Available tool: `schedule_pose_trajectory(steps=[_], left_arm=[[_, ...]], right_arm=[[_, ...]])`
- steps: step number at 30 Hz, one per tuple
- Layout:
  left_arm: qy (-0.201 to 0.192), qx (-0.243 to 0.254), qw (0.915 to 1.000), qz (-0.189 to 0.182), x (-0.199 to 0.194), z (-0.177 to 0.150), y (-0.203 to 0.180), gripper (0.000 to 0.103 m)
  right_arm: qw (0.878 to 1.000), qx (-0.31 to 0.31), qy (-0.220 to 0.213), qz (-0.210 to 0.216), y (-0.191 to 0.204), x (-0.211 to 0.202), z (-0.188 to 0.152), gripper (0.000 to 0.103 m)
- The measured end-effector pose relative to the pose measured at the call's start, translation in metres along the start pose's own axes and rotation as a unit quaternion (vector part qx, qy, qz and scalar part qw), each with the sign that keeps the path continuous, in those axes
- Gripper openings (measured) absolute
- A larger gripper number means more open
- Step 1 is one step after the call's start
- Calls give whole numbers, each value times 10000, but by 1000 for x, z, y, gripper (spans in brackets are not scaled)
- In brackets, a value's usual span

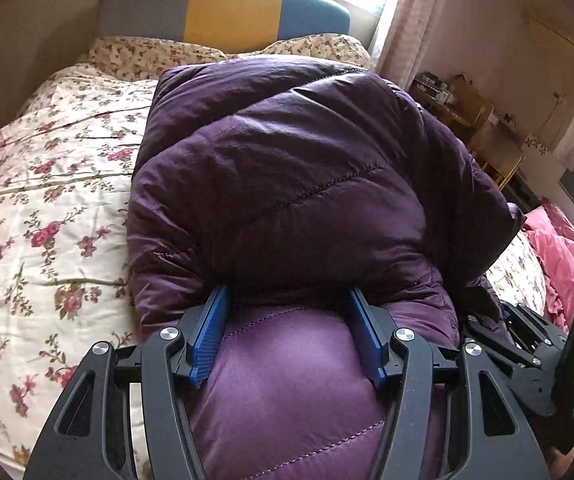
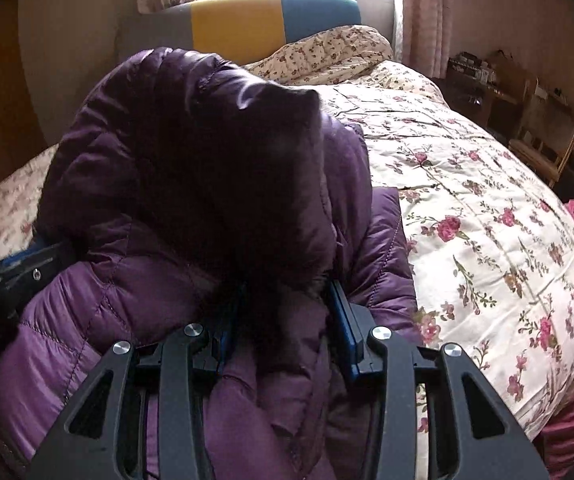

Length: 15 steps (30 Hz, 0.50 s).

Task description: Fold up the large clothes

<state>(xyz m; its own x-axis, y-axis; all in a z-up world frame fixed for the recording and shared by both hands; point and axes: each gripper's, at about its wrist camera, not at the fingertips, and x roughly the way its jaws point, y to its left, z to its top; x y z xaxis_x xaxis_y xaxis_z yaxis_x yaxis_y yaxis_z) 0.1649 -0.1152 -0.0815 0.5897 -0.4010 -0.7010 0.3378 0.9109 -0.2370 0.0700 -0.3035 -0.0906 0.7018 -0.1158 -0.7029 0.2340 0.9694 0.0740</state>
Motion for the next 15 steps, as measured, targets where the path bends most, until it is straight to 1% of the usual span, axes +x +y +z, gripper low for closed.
schedule_pose_trajectory(steps=[2, 4, 5, 6, 7, 8, 9, 11, 14, 15], left_arm=[[-27, -53, 10000, -43, -3, 0, 1, 59], [-41, -25, 10000, -66, -10, 3, 0, 59], [-56, -34, 9999, -83, -14, 4, 0, 61], [-59, -86, 9998, -144, -18, 6, 1, 64], [-67, -178, 9995, -233, -24, 7, 3, 71], [-107, -290, 9990, -310, -32, 9, 7, 80], [-169, -365, 9987, -299, -39, 10, 10, 82], [-266, -537, 9977, -302, -52, 12, 21, 83], [-182, -799, 9961, -328, -55, 12, 44, 83], [-63, -971, 9940, -504, -51, 11, 54, 83]], right_arm=[[10000, -7, 26, 20, -1, -3, 3, 42], [10000, 27, 28, 33, -2, -8, 8, 49], [10000, 61, 31, 57, -7, -11, 9, 52], [9999, 101, 7, 26, -9, -15, 12, 64], [9999, 141, -21, -39, -10, -18, 12, 77], [9997, 226, -51, -33, -15, -22, 13, 79], [9996, 283, -38, 21, -18, -23, 13, 79], [9992, 393, -8, 108, -23, -25, 13, 80], [9974, 625, 99, 342, -32, -21, 10, 81], [9962, 730, 145, 445, -36, -17, 10, 81]])
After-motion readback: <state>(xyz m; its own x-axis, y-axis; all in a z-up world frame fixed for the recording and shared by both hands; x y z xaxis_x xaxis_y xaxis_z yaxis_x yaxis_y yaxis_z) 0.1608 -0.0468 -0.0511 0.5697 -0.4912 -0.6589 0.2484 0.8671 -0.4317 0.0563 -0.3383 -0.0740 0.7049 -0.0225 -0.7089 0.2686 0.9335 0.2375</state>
